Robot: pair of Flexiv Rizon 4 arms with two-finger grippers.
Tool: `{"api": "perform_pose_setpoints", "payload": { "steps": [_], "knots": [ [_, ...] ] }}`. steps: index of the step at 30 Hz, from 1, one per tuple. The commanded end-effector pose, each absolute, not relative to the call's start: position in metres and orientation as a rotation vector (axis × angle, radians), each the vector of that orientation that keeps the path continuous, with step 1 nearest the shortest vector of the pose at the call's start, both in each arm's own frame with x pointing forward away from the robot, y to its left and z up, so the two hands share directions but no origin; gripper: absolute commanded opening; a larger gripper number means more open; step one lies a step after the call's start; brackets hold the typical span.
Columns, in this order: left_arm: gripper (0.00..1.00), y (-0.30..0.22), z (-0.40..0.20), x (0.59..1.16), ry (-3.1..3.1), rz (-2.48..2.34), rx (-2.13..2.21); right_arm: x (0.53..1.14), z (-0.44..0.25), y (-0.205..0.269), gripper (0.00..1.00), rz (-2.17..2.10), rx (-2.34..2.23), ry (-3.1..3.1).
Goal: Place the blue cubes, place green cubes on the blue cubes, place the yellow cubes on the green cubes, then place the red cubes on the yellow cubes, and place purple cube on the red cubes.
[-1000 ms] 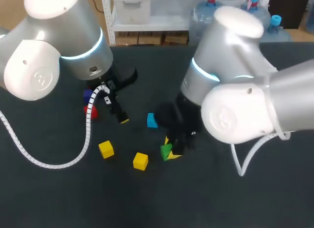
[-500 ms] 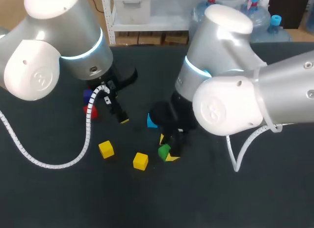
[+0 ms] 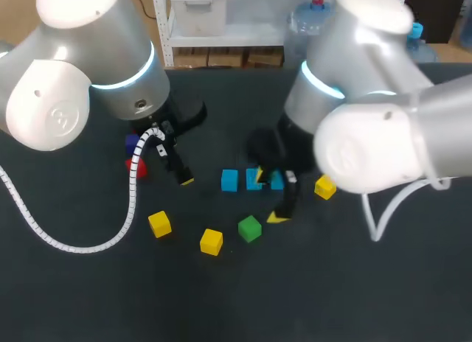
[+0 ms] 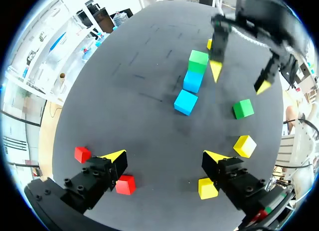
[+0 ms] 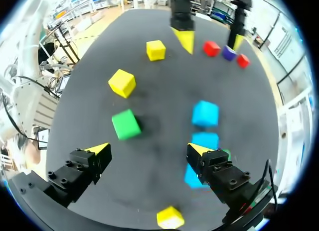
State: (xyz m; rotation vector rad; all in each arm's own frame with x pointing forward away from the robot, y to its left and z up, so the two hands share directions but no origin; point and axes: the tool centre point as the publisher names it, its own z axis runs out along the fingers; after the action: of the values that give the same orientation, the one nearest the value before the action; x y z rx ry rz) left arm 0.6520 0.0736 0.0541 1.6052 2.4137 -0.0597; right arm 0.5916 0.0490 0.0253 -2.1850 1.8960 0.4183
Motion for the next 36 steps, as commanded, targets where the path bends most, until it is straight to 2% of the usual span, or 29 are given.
{"api": "perform_pose_setpoints", "payload": {
  "steps": [1,16,23,27,36],
  "knots": [
    [1.00,0.075,0.054,0.652,2.411,-0.065,1.608,0.587,0.041,0.017,1.00,0.327,-2.102,1.905],
    [1.00,0.075,0.054,0.652,2.411,-0.065,1.608,0.631,0.058,-0.061,1.00,0.531,-1.629,1.763],
    [1.00,0.075,0.054,0.652,2.411,-0.065,1.608,0.659,0.071,-0.067,1.00,0.661,-1.736,1.687],
    [1.00,0.075,0.054,0.652,2.411,-0.065,1.608,0.674,0.071,-0.062,1.00,0.940,-1.887,1.554],
    [1.00,0.075,0.054,0.652,2.411,-0.065,1.608,0.685,0.083,-0.081,1.00,0.908,-1.892,1.545]
  ]
}}
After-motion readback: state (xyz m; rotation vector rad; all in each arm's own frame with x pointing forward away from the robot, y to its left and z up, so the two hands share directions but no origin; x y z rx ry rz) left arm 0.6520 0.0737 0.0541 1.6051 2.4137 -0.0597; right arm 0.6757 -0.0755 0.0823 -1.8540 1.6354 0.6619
